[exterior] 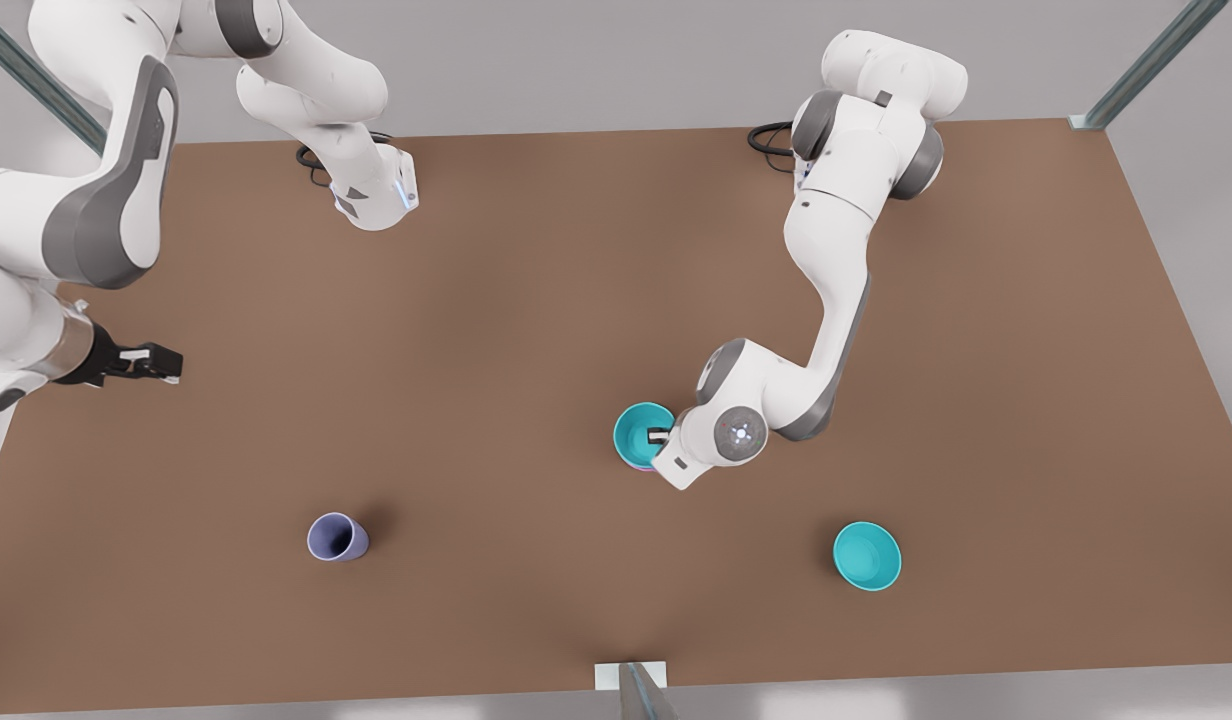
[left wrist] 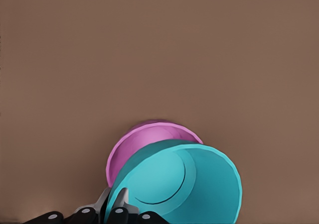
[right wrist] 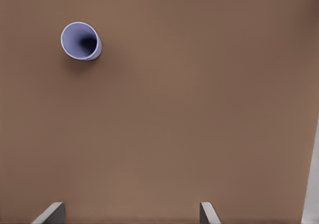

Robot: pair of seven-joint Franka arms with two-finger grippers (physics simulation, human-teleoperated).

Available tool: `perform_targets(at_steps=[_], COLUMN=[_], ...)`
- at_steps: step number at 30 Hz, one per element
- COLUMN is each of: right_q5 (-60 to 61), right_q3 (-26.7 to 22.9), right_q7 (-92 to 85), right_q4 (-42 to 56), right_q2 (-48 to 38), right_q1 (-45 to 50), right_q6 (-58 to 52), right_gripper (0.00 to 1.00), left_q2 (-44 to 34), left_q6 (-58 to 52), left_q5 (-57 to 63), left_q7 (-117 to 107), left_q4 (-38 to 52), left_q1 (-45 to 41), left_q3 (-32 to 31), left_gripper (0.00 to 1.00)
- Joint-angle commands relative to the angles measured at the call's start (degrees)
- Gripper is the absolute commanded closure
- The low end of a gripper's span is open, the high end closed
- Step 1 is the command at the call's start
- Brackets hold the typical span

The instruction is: Stack the blue bowl on the pink bowl

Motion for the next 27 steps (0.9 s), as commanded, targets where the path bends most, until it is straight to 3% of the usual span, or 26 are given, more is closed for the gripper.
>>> perform_targets(at_steps=[1, 12, 13, 15, 17, 18, 20, 23, 24, 25, 27], right_q5=[0.1, -0.1, -0.1, 0.0, 0.0, -0.1, 0.0, 0.0, 0.1, 0.0, -0.1], right_q3=[0.0, -0.1, -0.3, -0.3, -0.2, -0.1, 0.0, 0.1, 0.1, 0.0, -0.1], right_q7=[-1.4, -1.4, -1.4, -1.4, -1.4, -1.4, -1.4, -1.3, -1.3, -1.3, -1.4], right_q4=[0.0, 0.5, 0.7, 0.7, 0.7, 0.7, 0.7, 0.8, 0.7, 0.7, 0.7], right_q2=[0.0, 0.2, 0.2, 0.9, 1.0, 1.2, 1.3, 1.3, 1.3, 1.4, 1.8], right_q1=[0.0, -0.2, -0.3, -0.2, -0.1, -0.1, 0.0, 0.4, 0.4, 0.3, 0.2], right_q6=[-0.2, -0.2, -0.2, -0.2, -0.2, -0.2, -0.2, -0.2, -0.2, -0.2, -0.2], right_gripper=[0.00, 0.00, 0.00, 0.00, 0.00, 0.00, 0.00, 0.00, 0.00, 0.00, 0.00], left_q2=[-0.1, 0.9, 0.9, 0.3, -6.7, -14.1, -22.6, -27.7, -33.3, -45.9, -42.3], left_q6=[0.1, 0.3, 0.2, -1.7, -17.6, -25.7, -30.4, -35.7, -30.1, -14.8, -21.6], left_q5=[-0.2, -0.2, -0.2, 0.3, 6.3, 12.7, 17.6, 19.7, 19.0, 18.4, 17.5], left_q7=[-20.8, -18.2, -15.4, -14.4, -11.1, -8.4, -3.2, 20.8, 22.3, 25.3, 25.2], left_q4=[0.0, 0.0, -0.1, -1.3, -0.6, 0.3, 0.6, 0.6, -6.7, -25.3, -20.1], left_q1=[0.1, 0.6, 1.5, 2.7, 6.8, 9.1, 11.0, 16.2, 18.9, 20.4, 20.3], left_q3=[-0.2, -1.0, -1.1, -1.1, -0.7, -0.7, -0.6, -0.1, -0.1, -0.1, -0.2], left_gripper=[0.79, 0.79, 0.00, 0.00, 0.00, 0.00, 0.00, 0.00, 0.00, 0.00, 0.00])
